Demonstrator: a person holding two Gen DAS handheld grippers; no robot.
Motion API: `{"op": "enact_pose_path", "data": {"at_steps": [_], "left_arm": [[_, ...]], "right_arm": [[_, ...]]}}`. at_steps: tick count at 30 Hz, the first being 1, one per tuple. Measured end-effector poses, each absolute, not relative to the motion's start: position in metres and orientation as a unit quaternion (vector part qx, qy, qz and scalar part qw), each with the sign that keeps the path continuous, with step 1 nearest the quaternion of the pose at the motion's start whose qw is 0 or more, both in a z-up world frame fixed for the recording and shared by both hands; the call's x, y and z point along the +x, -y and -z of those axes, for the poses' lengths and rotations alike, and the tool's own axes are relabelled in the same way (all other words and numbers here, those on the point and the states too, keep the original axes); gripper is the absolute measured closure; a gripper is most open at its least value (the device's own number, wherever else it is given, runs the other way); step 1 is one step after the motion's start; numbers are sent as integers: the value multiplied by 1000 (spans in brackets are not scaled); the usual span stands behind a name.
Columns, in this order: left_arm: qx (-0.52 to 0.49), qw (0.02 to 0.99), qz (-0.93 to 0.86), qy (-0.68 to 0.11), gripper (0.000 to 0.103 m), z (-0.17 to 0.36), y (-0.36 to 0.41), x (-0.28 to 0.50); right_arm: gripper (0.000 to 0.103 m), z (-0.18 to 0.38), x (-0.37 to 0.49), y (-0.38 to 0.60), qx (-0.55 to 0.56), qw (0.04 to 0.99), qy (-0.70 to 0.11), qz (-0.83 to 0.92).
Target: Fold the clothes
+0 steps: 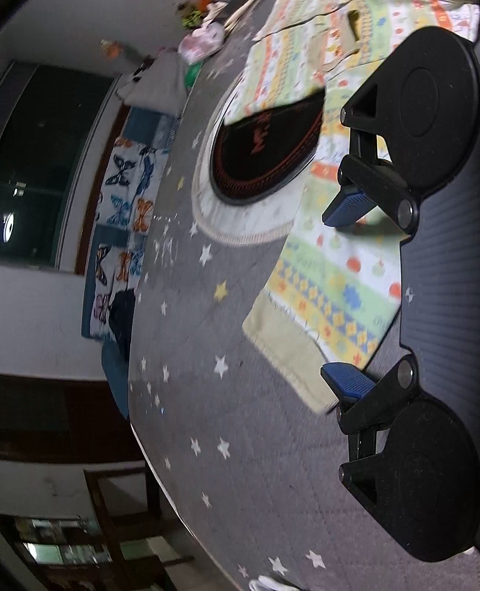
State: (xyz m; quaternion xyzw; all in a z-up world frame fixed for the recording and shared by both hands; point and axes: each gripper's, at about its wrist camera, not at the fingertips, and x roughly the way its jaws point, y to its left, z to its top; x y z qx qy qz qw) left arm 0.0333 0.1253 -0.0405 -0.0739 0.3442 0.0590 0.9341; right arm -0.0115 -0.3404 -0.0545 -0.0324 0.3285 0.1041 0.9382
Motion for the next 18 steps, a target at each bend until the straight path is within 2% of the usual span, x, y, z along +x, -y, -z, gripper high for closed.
{"op": "enact_pose_path", "data": {"at_steps": [11, 18], "left_arm": [[-42, 931, -80, -353, 23, 41, -114, 37], [-53, 936, -62, -342, 18, 23, -100, 27]], "right_arm": [[0, 60, -10, 344, -27, 938, -331, -102], [0, 61, -10, 342, -32, 937, -332, -105]]}}
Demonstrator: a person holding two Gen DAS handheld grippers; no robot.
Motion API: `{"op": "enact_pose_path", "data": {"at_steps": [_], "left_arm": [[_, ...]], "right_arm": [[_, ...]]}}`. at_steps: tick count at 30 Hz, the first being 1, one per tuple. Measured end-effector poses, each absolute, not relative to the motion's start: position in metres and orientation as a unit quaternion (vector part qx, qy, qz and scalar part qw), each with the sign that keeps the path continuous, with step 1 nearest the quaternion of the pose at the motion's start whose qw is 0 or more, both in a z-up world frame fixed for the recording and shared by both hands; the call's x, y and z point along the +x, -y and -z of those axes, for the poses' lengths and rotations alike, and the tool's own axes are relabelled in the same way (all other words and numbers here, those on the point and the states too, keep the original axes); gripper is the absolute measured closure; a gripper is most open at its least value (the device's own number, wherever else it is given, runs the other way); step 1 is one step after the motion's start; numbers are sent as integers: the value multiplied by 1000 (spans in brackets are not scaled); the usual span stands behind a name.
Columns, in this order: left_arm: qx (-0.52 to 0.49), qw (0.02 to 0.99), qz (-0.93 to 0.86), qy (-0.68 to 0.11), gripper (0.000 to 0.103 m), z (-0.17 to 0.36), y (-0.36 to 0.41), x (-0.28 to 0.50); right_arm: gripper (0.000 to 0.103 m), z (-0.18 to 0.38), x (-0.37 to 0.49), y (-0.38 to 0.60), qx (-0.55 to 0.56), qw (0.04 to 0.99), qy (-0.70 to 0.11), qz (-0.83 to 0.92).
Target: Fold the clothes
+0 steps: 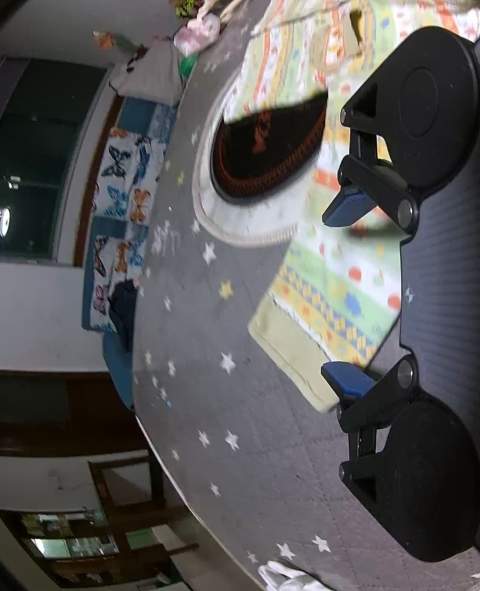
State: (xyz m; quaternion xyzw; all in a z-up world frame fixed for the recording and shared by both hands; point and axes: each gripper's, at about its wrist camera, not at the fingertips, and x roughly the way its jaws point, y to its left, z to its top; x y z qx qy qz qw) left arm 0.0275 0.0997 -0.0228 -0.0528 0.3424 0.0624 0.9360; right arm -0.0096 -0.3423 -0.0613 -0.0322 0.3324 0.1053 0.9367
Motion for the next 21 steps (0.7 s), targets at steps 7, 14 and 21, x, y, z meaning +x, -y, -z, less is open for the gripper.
{"op": "enact_pose_path", "data": {"at_steps": [7, 14, 21], "left_arm": [[-43, 945, 12, -324, 9, 4, -49, 18], [-25, 942, 85, -324, 2, -2, 8, 14], [4, 936, 127, -327, 0, 0, 49, 9]], "right_arm": [[0, 63, -11, 342, -33, 939, -327, -105], [0, 62, -11, 343, -32, 938, -328, -106], [0, 56, -16, 353, -18, 939, -330, -97]]}}
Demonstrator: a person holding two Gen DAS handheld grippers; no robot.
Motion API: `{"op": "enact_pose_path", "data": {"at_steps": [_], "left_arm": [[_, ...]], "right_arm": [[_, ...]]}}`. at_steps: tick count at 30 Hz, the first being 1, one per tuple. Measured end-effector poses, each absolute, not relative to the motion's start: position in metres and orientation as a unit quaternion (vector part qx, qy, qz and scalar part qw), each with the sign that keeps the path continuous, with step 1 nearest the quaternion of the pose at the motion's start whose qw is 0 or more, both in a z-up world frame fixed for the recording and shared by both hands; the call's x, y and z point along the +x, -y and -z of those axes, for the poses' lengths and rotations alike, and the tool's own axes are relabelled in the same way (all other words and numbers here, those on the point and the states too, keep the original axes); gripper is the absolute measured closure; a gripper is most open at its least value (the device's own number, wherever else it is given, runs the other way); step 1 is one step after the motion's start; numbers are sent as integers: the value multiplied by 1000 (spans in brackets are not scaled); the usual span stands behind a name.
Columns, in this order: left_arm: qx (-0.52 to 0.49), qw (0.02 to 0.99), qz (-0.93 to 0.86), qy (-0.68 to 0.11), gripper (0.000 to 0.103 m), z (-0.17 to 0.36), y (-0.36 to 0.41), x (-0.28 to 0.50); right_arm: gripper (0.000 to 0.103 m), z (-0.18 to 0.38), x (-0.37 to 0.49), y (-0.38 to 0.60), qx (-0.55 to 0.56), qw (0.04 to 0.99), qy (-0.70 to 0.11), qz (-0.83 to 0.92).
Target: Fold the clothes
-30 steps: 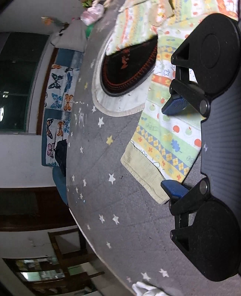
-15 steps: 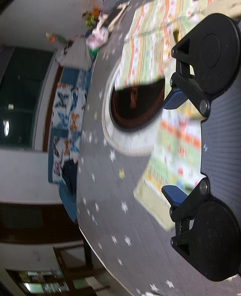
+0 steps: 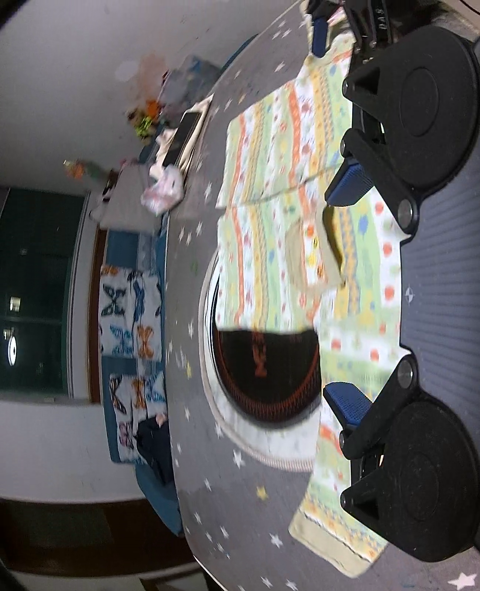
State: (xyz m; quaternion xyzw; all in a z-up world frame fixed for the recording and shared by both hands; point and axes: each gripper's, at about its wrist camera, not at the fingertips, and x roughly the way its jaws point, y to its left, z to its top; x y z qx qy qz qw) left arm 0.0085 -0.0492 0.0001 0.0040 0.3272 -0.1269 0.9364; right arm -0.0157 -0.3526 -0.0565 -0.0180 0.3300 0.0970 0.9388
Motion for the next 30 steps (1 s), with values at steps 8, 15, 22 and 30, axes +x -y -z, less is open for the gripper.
{"op": "enact_pose_path", "data": {"at_steps": [8, 15, 22, 30], "left_arm": [[23, 928, 172, -329, 0, 3, 84, 6], [50, 921, 202, -330, 0, 10, 107, 3], [67, 912, 212, -343, 0, 20, 115, 3], [78, 905, 216, -358, 0, 26, 121, 3]], "right_arm": [[0, 57, -35, 392, -5, 942, -333, -49], [0, 61, -62, 437, 8, 943, -332, 4], [0, 54, -70, 478, 38, 939, -333, 76], [0, 51, -36, 475, 27, 945, -318, 71]]}}
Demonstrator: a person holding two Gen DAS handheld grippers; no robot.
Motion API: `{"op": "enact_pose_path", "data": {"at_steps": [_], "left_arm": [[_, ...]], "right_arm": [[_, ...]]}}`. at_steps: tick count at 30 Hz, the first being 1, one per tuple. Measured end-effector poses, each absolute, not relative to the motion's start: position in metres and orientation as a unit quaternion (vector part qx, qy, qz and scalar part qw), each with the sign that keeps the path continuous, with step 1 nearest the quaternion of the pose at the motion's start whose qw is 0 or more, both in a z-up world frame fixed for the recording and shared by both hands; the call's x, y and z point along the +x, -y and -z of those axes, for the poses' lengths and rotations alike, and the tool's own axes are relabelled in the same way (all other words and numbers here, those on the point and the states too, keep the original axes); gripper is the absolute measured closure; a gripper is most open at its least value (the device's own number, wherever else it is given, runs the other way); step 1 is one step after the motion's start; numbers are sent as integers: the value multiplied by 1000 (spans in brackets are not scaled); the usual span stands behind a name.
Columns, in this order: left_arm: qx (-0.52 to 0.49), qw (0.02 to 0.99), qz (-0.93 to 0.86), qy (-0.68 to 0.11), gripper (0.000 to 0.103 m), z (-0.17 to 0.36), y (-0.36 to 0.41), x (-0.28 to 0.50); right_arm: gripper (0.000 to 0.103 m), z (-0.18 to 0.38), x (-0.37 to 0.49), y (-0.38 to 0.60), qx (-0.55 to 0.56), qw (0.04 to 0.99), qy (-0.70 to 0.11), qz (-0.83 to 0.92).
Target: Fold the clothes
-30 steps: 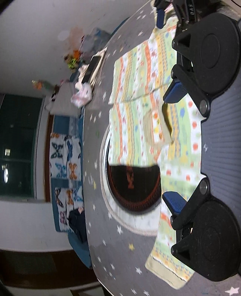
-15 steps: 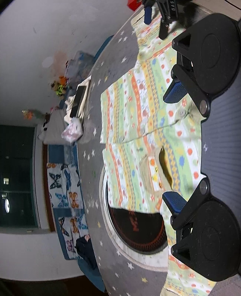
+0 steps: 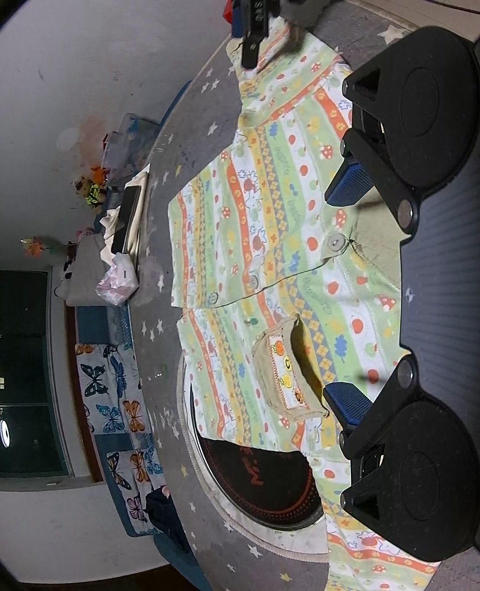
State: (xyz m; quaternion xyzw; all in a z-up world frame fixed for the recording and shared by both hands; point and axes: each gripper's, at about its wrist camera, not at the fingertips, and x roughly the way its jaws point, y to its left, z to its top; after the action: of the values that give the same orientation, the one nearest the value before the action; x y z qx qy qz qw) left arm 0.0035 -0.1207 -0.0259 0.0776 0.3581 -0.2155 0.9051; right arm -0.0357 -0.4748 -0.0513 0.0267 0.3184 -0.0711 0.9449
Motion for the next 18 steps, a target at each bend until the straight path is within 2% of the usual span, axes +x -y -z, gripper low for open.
{"op": "enact_pose_path", "data": {"at_steps": [18], "left_arm": [[93, 899, 219, -368, 0, 27, 119, 6]], "right_arm": [[0, 59, -70, 517, 43, 934, -321, 150]]}}
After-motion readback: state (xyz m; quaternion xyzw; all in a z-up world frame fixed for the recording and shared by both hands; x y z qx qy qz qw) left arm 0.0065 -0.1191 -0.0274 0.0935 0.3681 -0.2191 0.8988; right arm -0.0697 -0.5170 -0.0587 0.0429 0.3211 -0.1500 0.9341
